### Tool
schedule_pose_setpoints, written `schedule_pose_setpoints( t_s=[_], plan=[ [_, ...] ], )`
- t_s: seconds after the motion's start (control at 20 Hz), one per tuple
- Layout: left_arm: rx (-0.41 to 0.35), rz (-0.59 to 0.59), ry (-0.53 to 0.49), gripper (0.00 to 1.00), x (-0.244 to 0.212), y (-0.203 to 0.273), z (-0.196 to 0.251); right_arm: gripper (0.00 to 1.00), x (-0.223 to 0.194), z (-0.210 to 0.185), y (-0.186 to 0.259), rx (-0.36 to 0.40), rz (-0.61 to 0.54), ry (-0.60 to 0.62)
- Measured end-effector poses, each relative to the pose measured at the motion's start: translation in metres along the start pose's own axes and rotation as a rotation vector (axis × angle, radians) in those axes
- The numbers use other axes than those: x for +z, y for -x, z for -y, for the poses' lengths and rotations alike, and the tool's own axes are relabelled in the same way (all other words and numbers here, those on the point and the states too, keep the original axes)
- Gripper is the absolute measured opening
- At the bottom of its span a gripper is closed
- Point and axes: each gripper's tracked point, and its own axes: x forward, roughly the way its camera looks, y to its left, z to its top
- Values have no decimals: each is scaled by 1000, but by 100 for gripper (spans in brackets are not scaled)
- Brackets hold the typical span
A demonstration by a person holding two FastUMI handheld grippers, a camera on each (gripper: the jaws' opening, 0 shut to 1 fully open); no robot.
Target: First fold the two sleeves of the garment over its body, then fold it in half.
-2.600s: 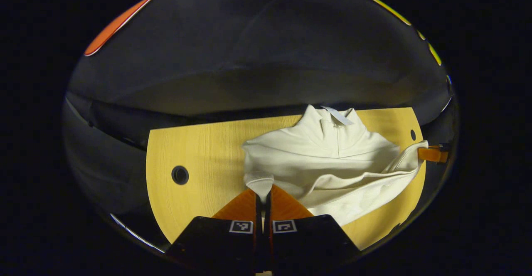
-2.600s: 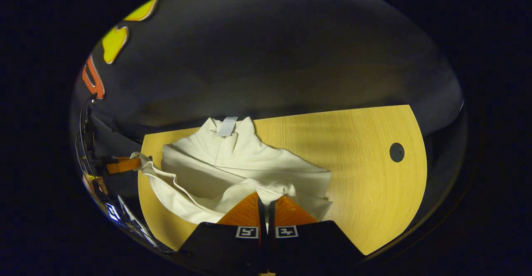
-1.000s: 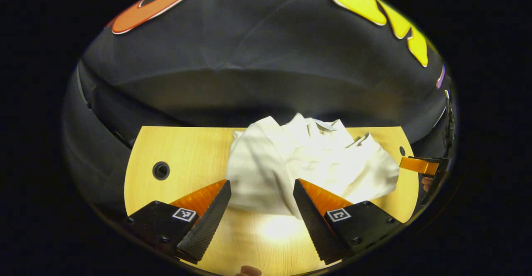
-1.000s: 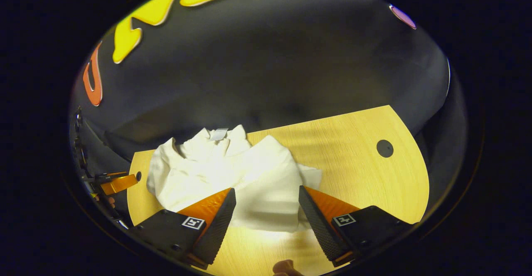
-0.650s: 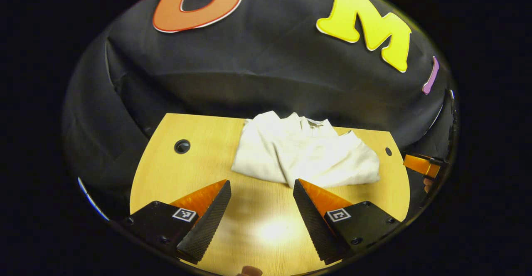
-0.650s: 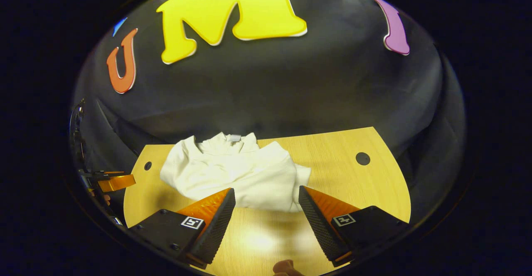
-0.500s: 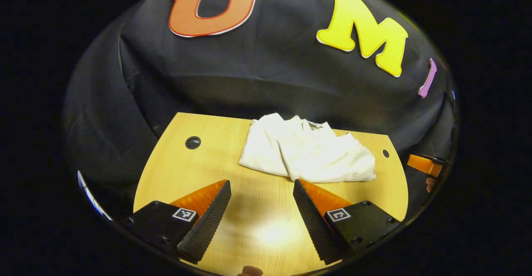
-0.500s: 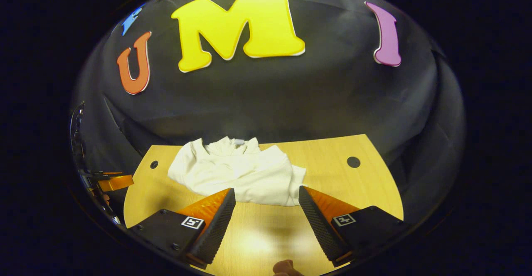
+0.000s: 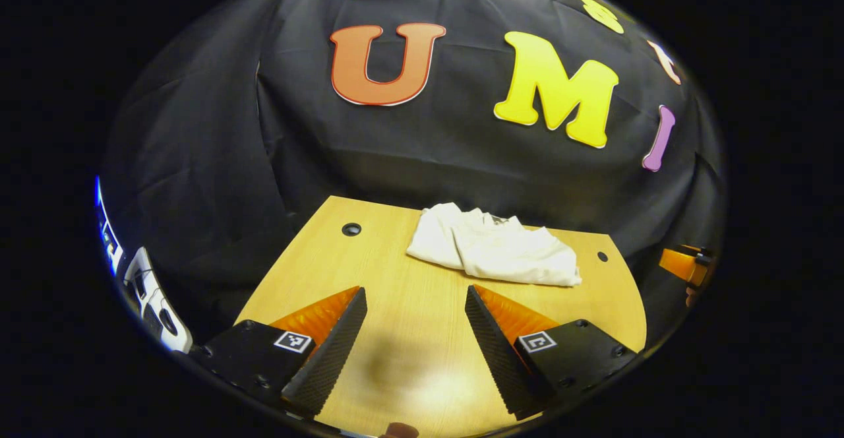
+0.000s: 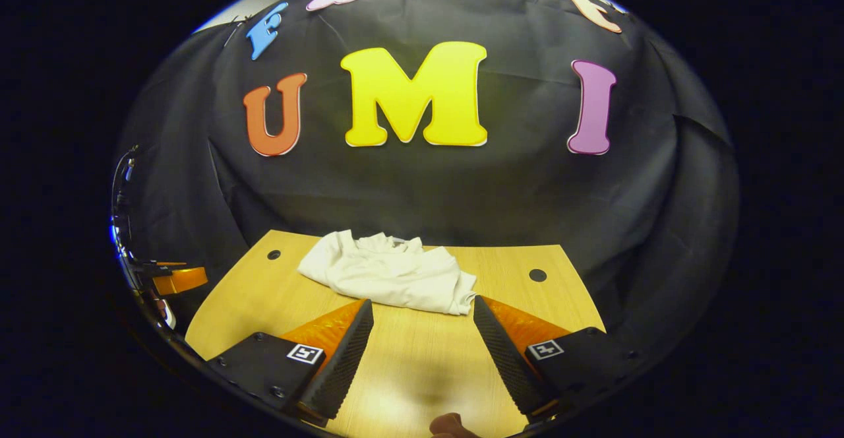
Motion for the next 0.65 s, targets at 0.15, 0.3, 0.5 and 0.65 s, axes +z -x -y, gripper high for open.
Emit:
schedule_pose_setpoints(
  t_s=[0.15,0.3,0.5,0.65],
  plan=[
    [12,10,36,98,-27,24,1,93,-23,-11,37,22,11,-5],
    [28,0,75,97,-55,42,-1,96,-30,-12,62,24,72,31],
    [47,-18,94,97,-80,55,-7,96,-45,-5,74,-13,84,37],
    [50,-10,56,98,-77,58,-6,96,-57,0,70,-43,54,18]
  ],
)
